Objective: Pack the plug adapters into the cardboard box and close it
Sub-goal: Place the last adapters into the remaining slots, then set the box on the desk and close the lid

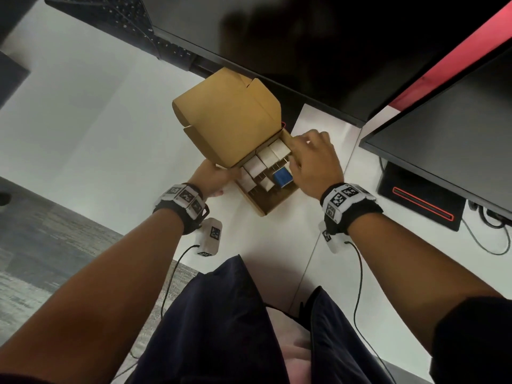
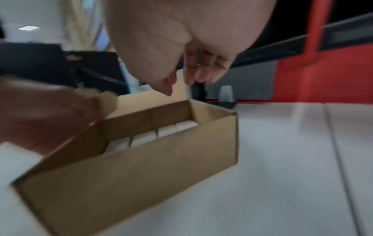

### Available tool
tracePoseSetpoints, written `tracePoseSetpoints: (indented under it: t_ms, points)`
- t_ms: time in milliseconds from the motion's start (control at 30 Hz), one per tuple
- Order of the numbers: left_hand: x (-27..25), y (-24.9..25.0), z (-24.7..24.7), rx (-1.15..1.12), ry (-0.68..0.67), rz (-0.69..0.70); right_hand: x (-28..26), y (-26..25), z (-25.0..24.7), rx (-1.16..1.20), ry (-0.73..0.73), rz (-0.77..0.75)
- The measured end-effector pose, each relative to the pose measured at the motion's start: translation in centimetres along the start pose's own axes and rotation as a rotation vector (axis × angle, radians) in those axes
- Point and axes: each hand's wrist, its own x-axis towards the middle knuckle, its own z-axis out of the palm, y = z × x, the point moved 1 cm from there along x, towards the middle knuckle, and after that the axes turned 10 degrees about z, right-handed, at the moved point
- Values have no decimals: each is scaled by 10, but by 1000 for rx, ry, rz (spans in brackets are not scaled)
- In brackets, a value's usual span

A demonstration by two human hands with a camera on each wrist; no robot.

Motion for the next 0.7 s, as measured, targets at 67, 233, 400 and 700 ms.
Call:
tracePoseSetpoints:
  t_ms: [67,233,400,700]
  points:
    - [-8,-2,-2,-135,-27,54,1,10,0,70,-108,157]
    - [-28,-18,-3,-667,77,-55,-11,19,7,331,-324,296]
    - [-40,-27,-3,-885,47,-147,-23,22,0,565,-322,383]
    - [-43,-28,-21,-753,-58,-145,-29,23,-3,762,-432,519]
